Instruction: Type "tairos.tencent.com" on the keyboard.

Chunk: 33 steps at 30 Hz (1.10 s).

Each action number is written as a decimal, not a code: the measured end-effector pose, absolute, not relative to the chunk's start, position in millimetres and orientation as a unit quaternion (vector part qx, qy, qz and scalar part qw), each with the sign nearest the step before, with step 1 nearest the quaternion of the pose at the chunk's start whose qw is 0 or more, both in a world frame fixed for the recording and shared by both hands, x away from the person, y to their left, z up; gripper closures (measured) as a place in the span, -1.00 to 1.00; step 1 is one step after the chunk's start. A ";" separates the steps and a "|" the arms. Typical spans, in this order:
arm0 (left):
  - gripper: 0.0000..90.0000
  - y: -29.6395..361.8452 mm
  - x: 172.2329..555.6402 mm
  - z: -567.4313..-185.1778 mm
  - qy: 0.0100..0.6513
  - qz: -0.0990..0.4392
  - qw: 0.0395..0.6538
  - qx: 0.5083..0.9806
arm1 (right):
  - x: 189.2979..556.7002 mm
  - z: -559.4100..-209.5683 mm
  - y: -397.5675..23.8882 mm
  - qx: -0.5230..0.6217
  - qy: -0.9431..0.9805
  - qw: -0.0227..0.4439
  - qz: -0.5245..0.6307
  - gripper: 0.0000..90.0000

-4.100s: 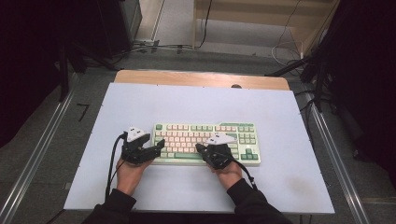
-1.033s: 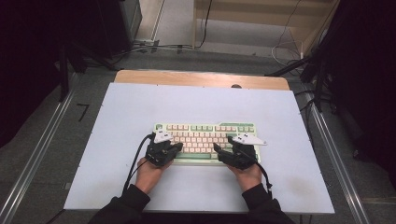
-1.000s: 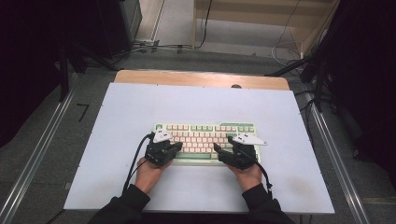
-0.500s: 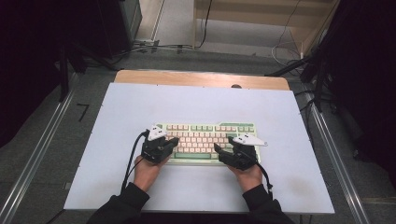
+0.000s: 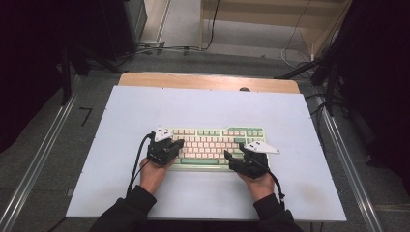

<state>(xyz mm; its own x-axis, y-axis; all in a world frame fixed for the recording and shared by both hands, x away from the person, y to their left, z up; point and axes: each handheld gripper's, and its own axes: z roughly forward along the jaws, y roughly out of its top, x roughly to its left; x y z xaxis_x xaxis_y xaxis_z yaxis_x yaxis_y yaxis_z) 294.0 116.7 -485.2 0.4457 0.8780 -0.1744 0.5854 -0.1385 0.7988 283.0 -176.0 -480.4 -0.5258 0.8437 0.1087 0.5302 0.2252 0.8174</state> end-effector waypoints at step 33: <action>0.58 110.5 300.9 -483.8 0.491 0.170 0.430 0.739 | 277.1 -481.4 -188.9 0.466 0.753 0.190 0.424 -0.24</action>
